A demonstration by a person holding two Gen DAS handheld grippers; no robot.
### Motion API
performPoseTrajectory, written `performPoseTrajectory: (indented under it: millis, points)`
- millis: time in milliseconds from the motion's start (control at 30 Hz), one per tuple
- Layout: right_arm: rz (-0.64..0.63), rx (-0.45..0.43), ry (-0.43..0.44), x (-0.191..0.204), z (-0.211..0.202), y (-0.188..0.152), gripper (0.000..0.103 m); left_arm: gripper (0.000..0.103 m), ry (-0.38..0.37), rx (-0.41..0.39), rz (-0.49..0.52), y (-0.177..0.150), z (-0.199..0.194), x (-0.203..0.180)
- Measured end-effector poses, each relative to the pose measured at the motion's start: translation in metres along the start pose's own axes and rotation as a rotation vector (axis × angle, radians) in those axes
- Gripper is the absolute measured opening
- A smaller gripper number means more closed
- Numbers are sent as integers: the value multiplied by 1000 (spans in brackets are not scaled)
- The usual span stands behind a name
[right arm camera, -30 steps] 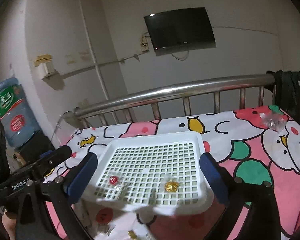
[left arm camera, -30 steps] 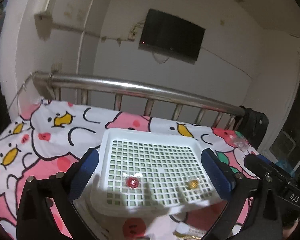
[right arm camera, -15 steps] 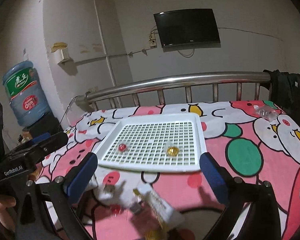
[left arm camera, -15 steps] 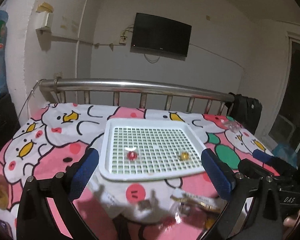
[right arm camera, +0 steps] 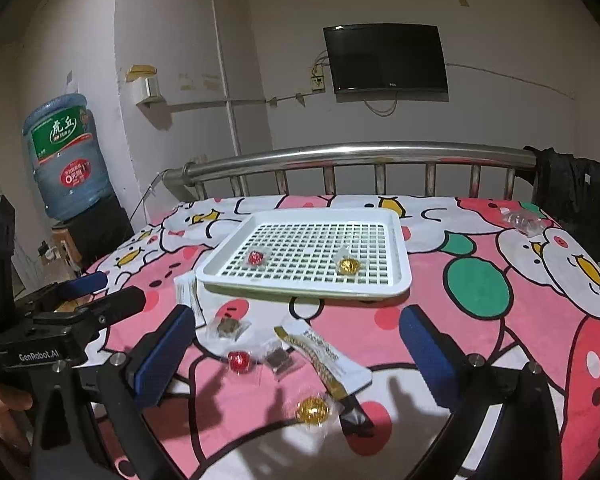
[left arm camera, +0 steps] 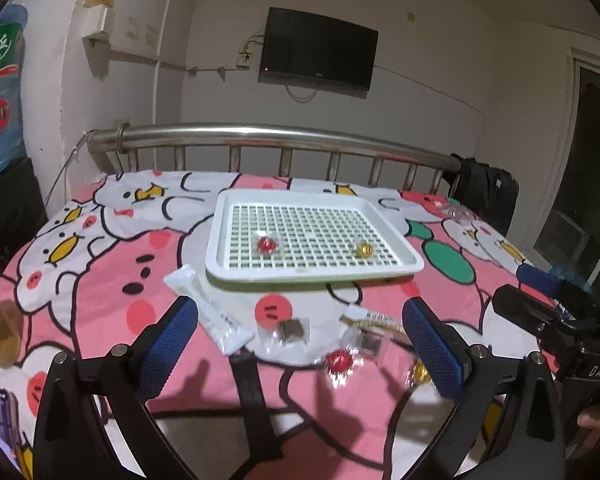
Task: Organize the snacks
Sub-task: 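Withdraw both tools from the tray back toward the remaining snacks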
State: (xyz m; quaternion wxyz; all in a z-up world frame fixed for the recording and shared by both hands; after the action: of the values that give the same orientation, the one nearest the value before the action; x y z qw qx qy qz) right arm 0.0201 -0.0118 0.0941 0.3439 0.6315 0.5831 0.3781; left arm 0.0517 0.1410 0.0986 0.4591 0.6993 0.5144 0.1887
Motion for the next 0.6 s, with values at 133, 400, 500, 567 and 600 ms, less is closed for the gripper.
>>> performPoseTrajectory:
  millis: [133, 400, 500, 567, 600]
  points:
    - [-3, 23, -2, 1, 1, -12, 103, 103, -5, 29, -2, -13, 0, 0]
    - [1, 65, -13, -5, 5, -29, 103, 103, 9, 82, 14, -29, 5, 1]
    - [-1, 88, -14, -6, 9, -33, 103, 103, 13, 114, 19, -35, 10, 2]
    - [-5, 101, -14, -6, 12, -37, 103, 103, 17, 133, 26, -40, 13, 2]
    - [-9, 109, -13, -6, 13, -39, 103, 103, 16, 143, 28, -42, 14, 2]
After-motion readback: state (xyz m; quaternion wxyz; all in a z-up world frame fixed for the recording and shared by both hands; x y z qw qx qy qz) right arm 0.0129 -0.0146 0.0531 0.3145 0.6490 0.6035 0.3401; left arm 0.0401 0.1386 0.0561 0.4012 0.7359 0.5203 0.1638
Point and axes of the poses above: each gripper's, at about its wrist camera, not at the fingertips, and z roughly the way its jaws point, x to its left, y to its top, the point moved 4 cm from there along z, roughly the way its jaws point, and after that the axes turned 7 degrees about -y, right-handed, at the moved point
